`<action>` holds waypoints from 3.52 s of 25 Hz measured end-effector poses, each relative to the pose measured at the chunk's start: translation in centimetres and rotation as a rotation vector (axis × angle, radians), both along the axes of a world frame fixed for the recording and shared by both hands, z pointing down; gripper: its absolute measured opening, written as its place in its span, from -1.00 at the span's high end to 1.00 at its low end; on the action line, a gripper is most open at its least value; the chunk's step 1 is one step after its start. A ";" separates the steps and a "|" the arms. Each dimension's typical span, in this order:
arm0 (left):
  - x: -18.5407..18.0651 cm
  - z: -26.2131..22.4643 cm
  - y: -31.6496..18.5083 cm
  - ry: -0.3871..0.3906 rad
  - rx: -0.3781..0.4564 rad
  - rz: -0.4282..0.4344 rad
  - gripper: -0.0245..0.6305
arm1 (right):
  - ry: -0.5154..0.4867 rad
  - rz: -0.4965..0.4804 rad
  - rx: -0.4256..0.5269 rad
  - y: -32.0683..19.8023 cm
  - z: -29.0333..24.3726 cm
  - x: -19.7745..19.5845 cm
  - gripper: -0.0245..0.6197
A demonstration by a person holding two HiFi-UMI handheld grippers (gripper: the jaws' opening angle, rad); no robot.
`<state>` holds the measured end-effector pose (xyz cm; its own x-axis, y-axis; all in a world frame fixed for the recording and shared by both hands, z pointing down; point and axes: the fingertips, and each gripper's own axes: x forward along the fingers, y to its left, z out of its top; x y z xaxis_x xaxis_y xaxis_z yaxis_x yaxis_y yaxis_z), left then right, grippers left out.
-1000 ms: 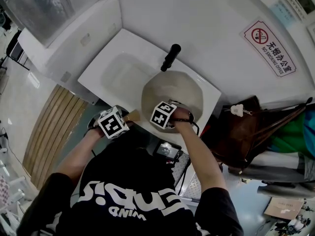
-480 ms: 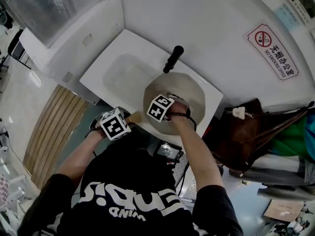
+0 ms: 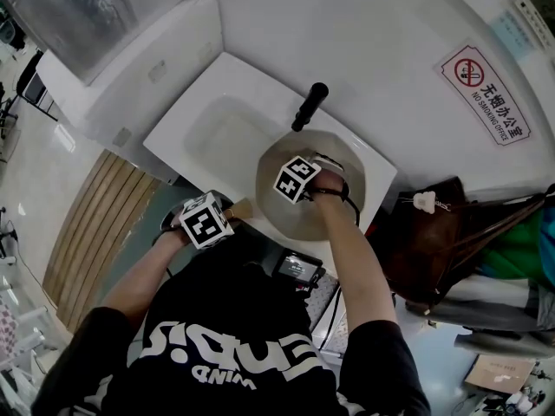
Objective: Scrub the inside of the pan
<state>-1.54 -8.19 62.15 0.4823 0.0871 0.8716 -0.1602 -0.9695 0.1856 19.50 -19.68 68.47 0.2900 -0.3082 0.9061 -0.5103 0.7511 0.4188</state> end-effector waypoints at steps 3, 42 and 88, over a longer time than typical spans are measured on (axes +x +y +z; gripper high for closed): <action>0.0 0.1 0.1 0.000 -0.003 0.000 0.44 | 0.026 0.027 0.003 0.0 -0.1 1.8 0.70; -0.1 0.4 0.1 0.003 0.031 -0.025 0.44 | -0.506 0.227 0.327 6.6 -10.6 -2.8 0.70; 1.3 -18.1 -2.2 0.718 0.393 -0.329 0.94 | -1.096 0.397 0.961 15.3 -25.8 -7.0 0.70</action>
<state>-0.26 -10.40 44.00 0.8730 -0.3947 0.2865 -0.4151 -0.9097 0.0118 12.47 -4.41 42.66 -0.1718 -0.9583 0.2284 -0.9850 0.1633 -0.0555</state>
